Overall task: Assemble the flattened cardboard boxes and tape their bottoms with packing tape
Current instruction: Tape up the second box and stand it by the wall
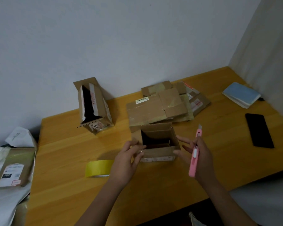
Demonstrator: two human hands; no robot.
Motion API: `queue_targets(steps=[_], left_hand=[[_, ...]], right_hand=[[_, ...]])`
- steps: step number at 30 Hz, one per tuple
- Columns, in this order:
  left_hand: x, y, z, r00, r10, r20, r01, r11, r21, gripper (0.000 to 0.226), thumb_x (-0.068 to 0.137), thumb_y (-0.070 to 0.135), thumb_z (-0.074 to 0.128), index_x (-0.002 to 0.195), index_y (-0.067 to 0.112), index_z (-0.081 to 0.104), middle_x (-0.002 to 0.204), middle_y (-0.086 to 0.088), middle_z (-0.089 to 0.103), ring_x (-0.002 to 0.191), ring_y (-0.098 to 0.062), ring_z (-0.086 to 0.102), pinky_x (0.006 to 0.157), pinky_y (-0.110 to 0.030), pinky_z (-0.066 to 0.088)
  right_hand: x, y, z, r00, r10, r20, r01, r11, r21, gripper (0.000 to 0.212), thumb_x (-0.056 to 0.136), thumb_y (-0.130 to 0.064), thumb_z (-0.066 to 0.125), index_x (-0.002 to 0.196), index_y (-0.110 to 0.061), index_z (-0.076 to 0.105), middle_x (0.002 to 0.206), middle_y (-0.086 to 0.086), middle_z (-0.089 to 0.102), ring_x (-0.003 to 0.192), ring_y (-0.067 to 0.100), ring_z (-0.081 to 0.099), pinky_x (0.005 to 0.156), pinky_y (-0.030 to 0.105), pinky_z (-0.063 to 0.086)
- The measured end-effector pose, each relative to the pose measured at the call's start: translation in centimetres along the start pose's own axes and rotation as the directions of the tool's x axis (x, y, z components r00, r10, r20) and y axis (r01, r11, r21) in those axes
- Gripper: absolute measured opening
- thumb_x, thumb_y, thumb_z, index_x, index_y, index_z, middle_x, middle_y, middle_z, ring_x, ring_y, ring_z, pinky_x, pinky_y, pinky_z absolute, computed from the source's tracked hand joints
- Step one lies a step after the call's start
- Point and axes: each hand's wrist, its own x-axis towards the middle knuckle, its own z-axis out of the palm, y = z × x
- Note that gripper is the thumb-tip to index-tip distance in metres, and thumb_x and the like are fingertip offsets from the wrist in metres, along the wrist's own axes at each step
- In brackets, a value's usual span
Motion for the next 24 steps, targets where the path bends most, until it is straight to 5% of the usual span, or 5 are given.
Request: queue_targets(steps=[3, 7, 11, 17, 24], left_hand=[[0.2, -0.8, 0.4, 0.999, 0.037, 0.037, -0.036, 0.999, -0.011, 0.02, 0.092, 0.022, 0.063, 0.11, 0.024, 0.072, 0.125, 0.013, 0.055, 0.108, 0.009, 0.053, 0.095, -0.014, 0.043], [0.6, -1.2, 0.0, 0.991, -0.038, 0.13, 0.06, 0.983, -0.175, 0.021, 0.086, 0.02, 0.069, 0.102, 0.032, 0.075, 0.132, 0.011, 0.056, 0.126, 0.002, 0.047, 0.106, -0.03, 0.042], [0.7, -1.3, -0.5, 0.964, -0.022, 0.266, 0.093, 0.962, -0.259, 0.019, 0.087, 0.019, 0.066, 0.099, 0.028, 0.077, 0.132, 0.004, 0.06, 0.129, 0.004, 0.045, 0.106, -0.028, 0.043], [0.6, -0.7, -0.3, 0.971, -0.206, 0.123, 0.237, 0.906, -0.351, 0.007, 0.078, 0.027, 0.075, 0.076, 0.021, 0.074, 0.082, 0.008, 0.072, 0.079, -0.004, 0.065, 0.073, -0.035, 0.051], [2.4, -0.6, -0.2, 0.967, -0.24, 0.089, 0.254, 0.946, -0.203, 0.105, 0.072, 0.023, 0.084, 0.148, 0.041, 0.013, 0.107, 0.007, 0.045, 0.082, -0.013, 0.062, 0.068, -0.028, 0.055]], right_hand=[[-1.4, 0.9, -0.2, 0.989, -0.069, 0.134, 0.086, 0.989, -0.123, 0.048, 0.076, -0.06, 0.069, 0.089, -0.03, 0.035, 0.142, -0.008, 0.052, 0.128, 0.002, 0.051, 0.105, 0.019, 0.041], [-1.9, 0.6, 0.5, 0.974, -0.035, 0.223, 0.078, 0.979, -0.188, 0.037, 0.077, -0.055, 0.065, 0.093, -0.051, 0.032, 0.145, -0.032, 0.035, 0.122, 0.016, 0.055, 0.091, 0.015, 0.049], [-2.4, 0.9, 1.7, 0.965, -0.074, 0.25, 0.12, 0.977, -0.174, 0.033, 0.081, -0.043, 0.061, 0.091, -0.05, 0.03, 0.148, -0.014, 0.038, 0.129, 0.004, 0.05, 0.098, 0.021, 0.049], [-3.3, 0.7, 2.0, 0.995, 0.025, -0.099, -0.044, 0.981, -0.189, 0.033, 0.077, -0.039, 0.069, 0.094, -0.039, 0.04, 0.117, 0.01, 0.067, 0.064, 0.007, 0.062, 0.054, 0.023, 0.053], [-1.9, 0.5, 1.5, 0.96, 0.277, 0.035, -0.276, 0.961, -0.033, 0.068, 0.081, 0.002, 0.072, 0.126, -0.031, 0.035, 0.136, -0.024, 0.039, 0.103, 0.011, 0.055, 0.075, 0.036, 0.059]])
